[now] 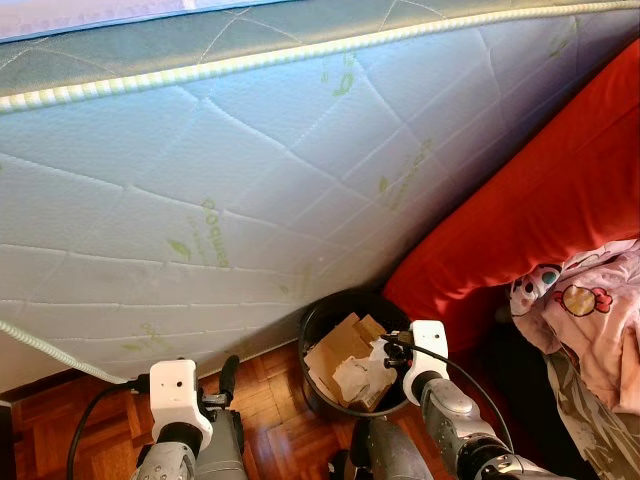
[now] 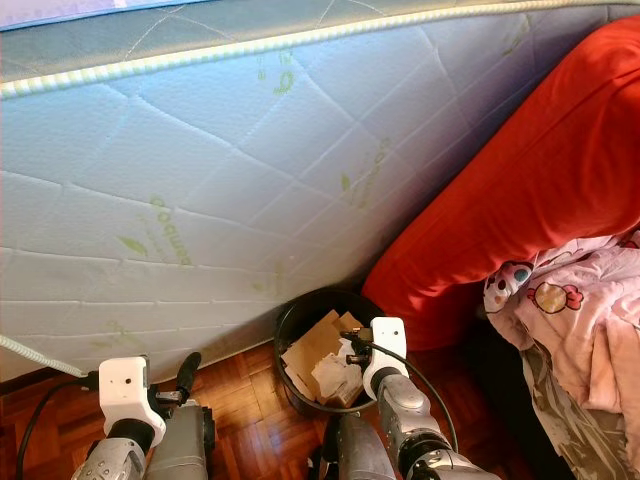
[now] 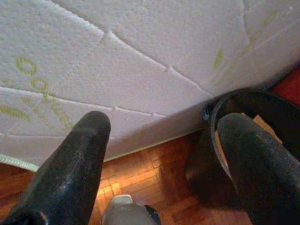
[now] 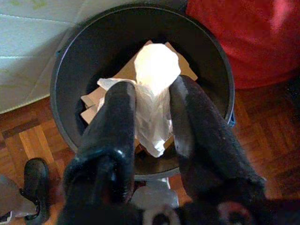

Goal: Clean up the room

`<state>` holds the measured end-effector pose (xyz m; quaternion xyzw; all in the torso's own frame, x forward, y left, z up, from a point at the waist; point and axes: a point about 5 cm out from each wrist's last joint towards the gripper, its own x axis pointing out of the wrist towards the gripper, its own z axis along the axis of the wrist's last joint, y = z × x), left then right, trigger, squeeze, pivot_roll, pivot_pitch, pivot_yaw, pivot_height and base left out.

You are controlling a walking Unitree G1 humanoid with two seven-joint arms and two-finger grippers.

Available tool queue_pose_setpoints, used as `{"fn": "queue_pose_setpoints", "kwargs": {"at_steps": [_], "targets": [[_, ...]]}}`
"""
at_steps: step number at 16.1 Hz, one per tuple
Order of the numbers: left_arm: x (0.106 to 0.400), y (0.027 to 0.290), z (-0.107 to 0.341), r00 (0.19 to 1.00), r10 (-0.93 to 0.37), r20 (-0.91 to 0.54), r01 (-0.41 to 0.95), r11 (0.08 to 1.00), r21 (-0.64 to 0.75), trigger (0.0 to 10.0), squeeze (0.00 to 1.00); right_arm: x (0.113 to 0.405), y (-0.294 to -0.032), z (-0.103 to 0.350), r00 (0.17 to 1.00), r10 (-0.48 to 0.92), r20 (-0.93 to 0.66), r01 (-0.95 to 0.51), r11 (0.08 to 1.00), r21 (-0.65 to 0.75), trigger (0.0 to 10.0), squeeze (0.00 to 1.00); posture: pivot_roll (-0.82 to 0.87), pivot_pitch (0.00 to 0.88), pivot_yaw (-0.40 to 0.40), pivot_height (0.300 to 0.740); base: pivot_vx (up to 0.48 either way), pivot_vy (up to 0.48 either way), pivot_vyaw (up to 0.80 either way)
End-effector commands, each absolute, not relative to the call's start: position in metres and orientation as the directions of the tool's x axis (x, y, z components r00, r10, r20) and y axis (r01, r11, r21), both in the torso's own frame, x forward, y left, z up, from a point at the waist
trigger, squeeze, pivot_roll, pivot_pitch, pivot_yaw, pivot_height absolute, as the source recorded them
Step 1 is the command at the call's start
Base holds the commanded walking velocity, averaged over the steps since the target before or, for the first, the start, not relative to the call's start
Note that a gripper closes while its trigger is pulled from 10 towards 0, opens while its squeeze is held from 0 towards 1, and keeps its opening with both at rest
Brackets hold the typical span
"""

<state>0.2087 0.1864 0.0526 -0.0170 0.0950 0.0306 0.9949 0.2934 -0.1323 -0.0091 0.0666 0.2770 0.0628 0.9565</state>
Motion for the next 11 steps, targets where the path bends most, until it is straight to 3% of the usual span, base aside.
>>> {"fn": "queue_pose_setpoints", "kwargs": {"at_steps": [1,11], "targets": [[0.2046,0.1826,0.0493,0.976,0.046,-0.213,-0.054,0.998,-0.035,10.0,0.0,0.2847,-0.1372,-0.0176,0.819,0.146,-0.555,-0.068,0.985,0.158,10.0,1.0,0.26,0.297,-0.173,0.652,0.0,0.0,0.0],[0.2072,0.1805,0.0476,0.974,0.037,-0.223,-0.046,0.998,-0.035,10.0,0.0,0.2768,-0.134,-0.025,0.782,0.193,-0.593,-0.107,0.978,0.177,10.0,1.0,0.25,0.287,-0.172,0.652,0.0,0.0,0.0]]}}
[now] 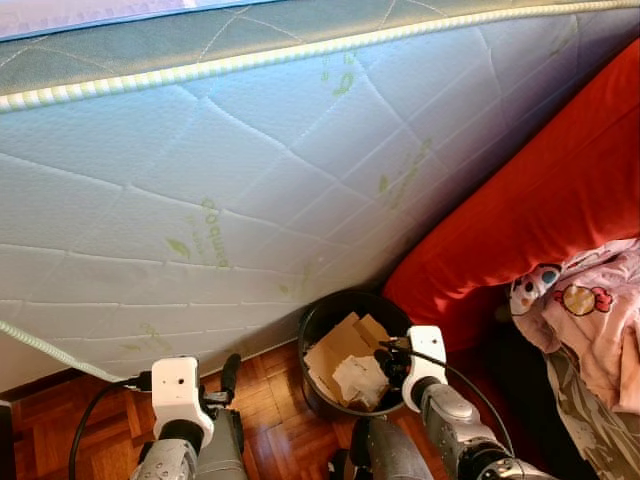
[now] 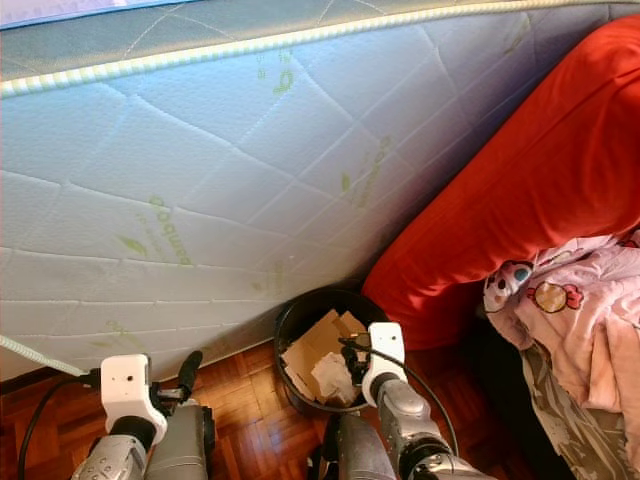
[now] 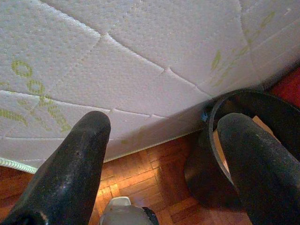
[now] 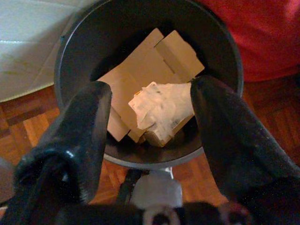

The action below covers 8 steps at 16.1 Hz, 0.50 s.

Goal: Clean up the room

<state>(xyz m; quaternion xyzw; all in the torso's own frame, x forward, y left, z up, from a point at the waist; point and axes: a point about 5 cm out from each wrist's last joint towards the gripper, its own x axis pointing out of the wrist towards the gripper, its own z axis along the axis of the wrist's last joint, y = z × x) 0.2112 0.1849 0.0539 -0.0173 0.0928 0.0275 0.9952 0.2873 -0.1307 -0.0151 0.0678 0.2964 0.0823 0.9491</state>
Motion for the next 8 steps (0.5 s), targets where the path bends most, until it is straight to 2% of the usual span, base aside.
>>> {"fn": "queue_pose_setpoints", "kwargs": {"at_steps": [1,2,5,8], "targets": [[0.207,0.18,0.048,0.974,0.037,-0.223,-0.046,0.998,-0.036,10.0,0.0,0.277,-0.134,-0.025,0.78,0.195,-0.595,-0.11,0.978,0.178,10.0,1.0,0.25,0.287,-0.172,0.652,0.0,0.0,0.0],[0.209,0.181,0.047,0.974,0.037,-0.225,-0.047,0.998,-0.037,10.0,0.0,0.276,-0.134,-0.026,0.778,0.198,-0.596,-0.114,0.978,0.177,10.0,0.0,0.25,0.274,-0.172,0.652,0.0,0.0,0.0],[0.214,0.187,0.034,0.964,0.057,-0.259,-0.071,0.996,-0.046,10.0,0.0,0.272,-0.142,-0.029,0.779,0.175,-0.602,-0.079,0.98,0.182,10.0,0.0,0.24,0.216,-0.168,0.652,0.0,0.0,0.0],[0.211,0.201,0.007,0.931,0.09,-0.352,-0.105,0.994,-0.023,10.0,0.0,0.248,-0.154,-0.047,0.755,0.135,-0.642,-0.011,0.981,0.193,10.0,0.0,0.22,0.134,-0.157,0.652,0.0,0.0,0.0]]}}
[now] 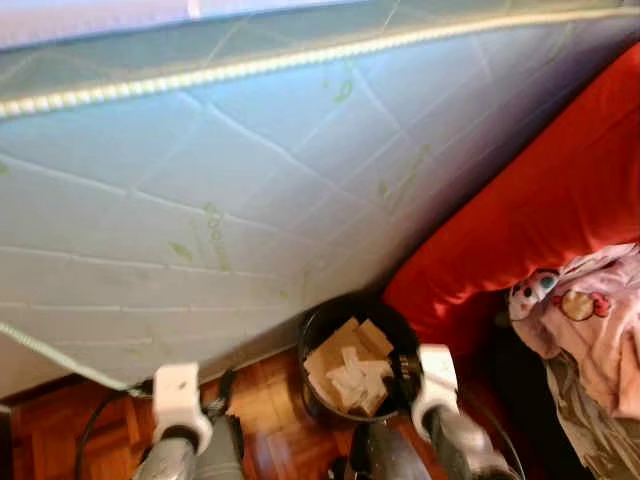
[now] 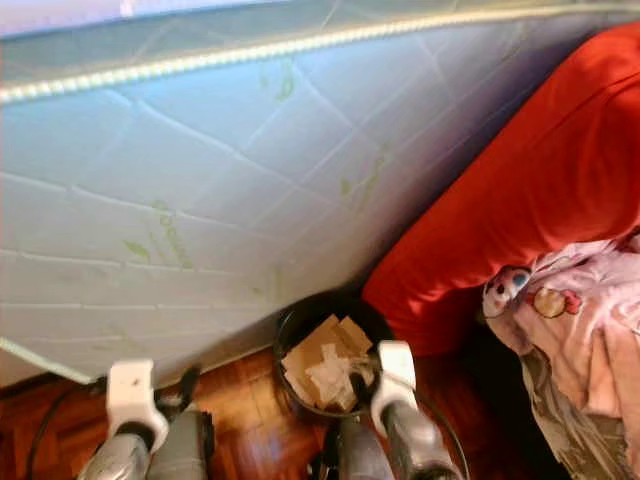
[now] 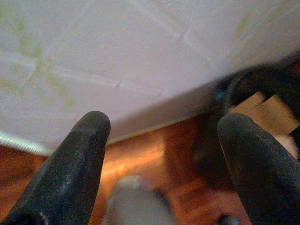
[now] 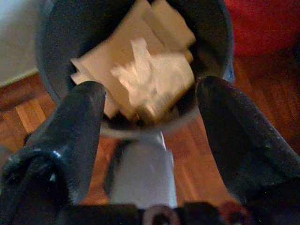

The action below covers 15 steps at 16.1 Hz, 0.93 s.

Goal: Clean up the room

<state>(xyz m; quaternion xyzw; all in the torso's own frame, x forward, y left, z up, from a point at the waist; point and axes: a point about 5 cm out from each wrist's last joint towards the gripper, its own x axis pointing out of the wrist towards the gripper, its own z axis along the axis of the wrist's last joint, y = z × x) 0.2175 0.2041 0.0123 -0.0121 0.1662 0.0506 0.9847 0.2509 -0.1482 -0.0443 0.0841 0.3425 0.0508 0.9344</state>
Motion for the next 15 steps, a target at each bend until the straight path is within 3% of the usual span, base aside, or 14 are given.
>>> {"fn": "queue_pose_setpoints", "kwargs": {"at_steps": [1,4,7,12,15], "targets": [[0.212,0.206,-0.008,0.909,0.106,-0.403,-0.123,0.992,-0.016,10.0,0.0,0.236,-0.158,-0.055,0.735,0.123,-0.667,0.007,0.982,0.188,10.0,0.0,0.21,0.083,-0.153,0.652,0.0,0.0,0.0],[0.214,0.212,-0.025,0.877,0.124,-0.464,-0.141,0.99,-0.001,10.0,0.0,0.22,-0.161,-0.064,0.715,0.117,-0.69,0.024,0.981,0.191,10.0,0.0,0.19,0.014,-0.15,0.652,0.0,0.0,0.0],[0.208,0.214,-0.042,0.836,0.136,-0.532,-0.15,0.988,0.017,10.0,0.0,0.209,-0.167,-0.07,0.702,0.079,-0.707,0.071,0.981,0.18,10.0,0.0,0.18,0.0,-0.137,0.657,0.0,0.0,0.0],[0.208,0.217,-0.052,0.803,0.142,-0.578,-0.152,0.988,0.031,10.0,0.0,0.198,-0.174,-0.076,0.664,0.043,-0.746,0.123,0.978,0.166,10.0,0.0,0.17,0.0,-0.123,0.727,0.0,0.0,0.0],[0.208,0.216,-0.054,0.799,0.14,-0.585,-0.151,0.988,0.03,10.0,0.0,0.199,-0.173,-0.076,0.666,0.049,-0.745,0.119,0.978,0.17,10.0,0.0,0.17,0.0,-0.123,0.74,0.0,0.0,0.0]]}}
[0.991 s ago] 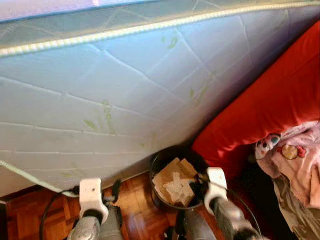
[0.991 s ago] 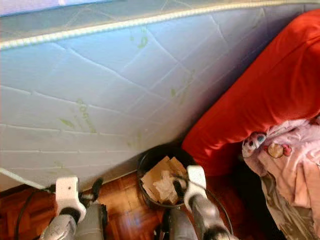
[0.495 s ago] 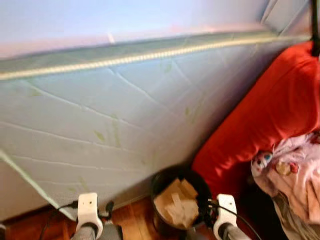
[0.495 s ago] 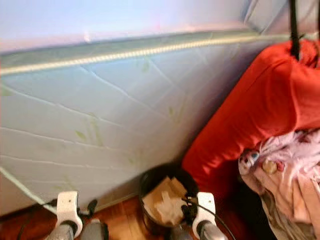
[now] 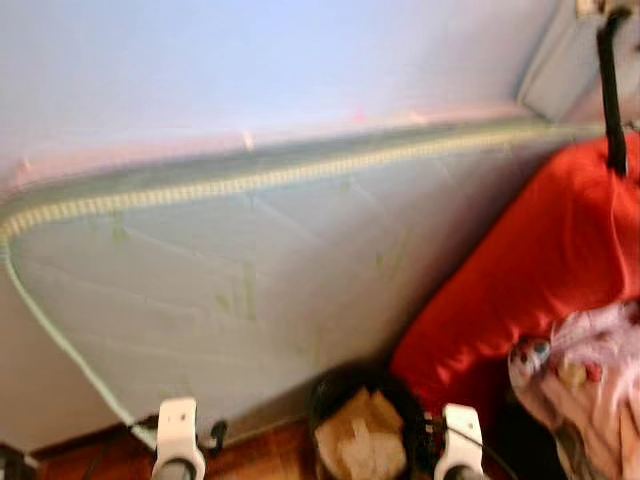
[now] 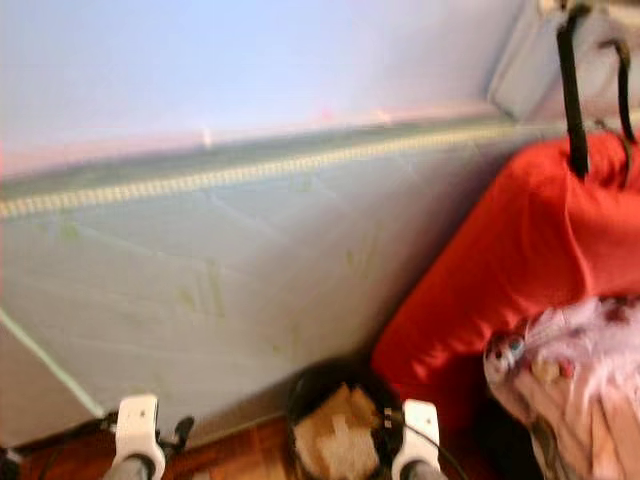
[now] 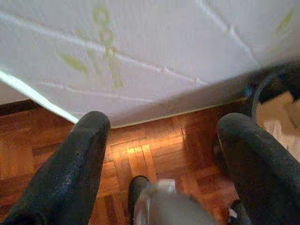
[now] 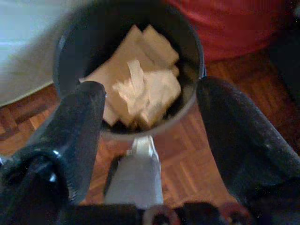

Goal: Clean up the room

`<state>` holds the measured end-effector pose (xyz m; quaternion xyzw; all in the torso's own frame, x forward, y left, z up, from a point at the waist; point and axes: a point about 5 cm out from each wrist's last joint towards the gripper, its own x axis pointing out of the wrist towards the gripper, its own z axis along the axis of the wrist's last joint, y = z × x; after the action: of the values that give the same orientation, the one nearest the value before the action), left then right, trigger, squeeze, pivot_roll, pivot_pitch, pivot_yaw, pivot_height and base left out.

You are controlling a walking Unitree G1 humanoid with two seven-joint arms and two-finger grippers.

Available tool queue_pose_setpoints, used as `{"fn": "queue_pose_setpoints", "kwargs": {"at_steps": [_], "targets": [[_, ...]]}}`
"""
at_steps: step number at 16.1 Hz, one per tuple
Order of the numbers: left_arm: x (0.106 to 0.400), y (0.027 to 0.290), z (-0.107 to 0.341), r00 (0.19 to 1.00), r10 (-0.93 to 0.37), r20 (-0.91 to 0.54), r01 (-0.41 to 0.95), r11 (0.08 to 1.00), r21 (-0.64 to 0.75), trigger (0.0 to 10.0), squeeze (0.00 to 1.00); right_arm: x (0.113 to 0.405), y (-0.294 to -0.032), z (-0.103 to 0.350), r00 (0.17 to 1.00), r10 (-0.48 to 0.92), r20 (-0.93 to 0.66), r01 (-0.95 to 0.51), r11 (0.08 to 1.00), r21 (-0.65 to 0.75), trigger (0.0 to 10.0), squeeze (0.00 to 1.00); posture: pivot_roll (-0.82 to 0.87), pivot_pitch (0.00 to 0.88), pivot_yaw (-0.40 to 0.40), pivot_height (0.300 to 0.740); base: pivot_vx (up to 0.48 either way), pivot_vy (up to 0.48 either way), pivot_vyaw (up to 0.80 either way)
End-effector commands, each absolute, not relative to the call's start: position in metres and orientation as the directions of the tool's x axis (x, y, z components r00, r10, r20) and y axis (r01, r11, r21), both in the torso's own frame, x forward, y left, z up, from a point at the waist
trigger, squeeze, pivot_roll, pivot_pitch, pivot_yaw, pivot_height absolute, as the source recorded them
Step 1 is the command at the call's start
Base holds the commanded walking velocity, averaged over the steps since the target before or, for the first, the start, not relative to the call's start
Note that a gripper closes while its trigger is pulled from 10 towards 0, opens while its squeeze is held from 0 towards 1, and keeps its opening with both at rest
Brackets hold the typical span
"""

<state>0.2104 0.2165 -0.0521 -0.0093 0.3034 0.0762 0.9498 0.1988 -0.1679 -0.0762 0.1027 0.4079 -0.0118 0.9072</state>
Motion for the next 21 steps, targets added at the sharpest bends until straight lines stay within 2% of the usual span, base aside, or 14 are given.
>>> {"fn": "queue_pose_setpoints", "kwargs": {"at_steps": [1,9,17,21], "targets": [[0.207,0.215,-0.055,0.797,0.139,-0.588,-0.151,0.988,0.029,10.0,0.0,0.2,-0.173,-0.076,0.664,0.049,-0.746,0.117,0.979,0.169,10.0,0.0,0.17,0.0,-0.123,0.74,0.0,0.0,0.0],[0.201,0.21,-0.061,0.777,0.13,-0.616,-0.148,0.989,0.023,10.0,0.0,0.179,-0.199,-0.082,0.622,0.056,-0.781,0.102,0.983,0.152,10.0,0.0,0.17,0.0,-0.129,0.74,0.0,0.0,0.0],[0.202,0.209,-0.062,0.773,0.125,-0.622,-0.145,0.989,0.018,10.0,0.0,0.179,-0.175,-0.085,0.618,0.138,-0.774,-0.024,0.987,0.157,10.0,0.0,0.17,0.0,-0.13,0.74,0.0,0.0,0.0],[0.201,0.209,-0.063,0.766,0.127,-0.63,-0.135,0.99,0.035,10.0,0.0,0.178,-0.174,-0.085,0.612,0.153,-0.776,-0.049,0.987,0.156,10.0,0.0,0.18,0.0,-0.128,0.74,0.0,0.0,0.0]]}}
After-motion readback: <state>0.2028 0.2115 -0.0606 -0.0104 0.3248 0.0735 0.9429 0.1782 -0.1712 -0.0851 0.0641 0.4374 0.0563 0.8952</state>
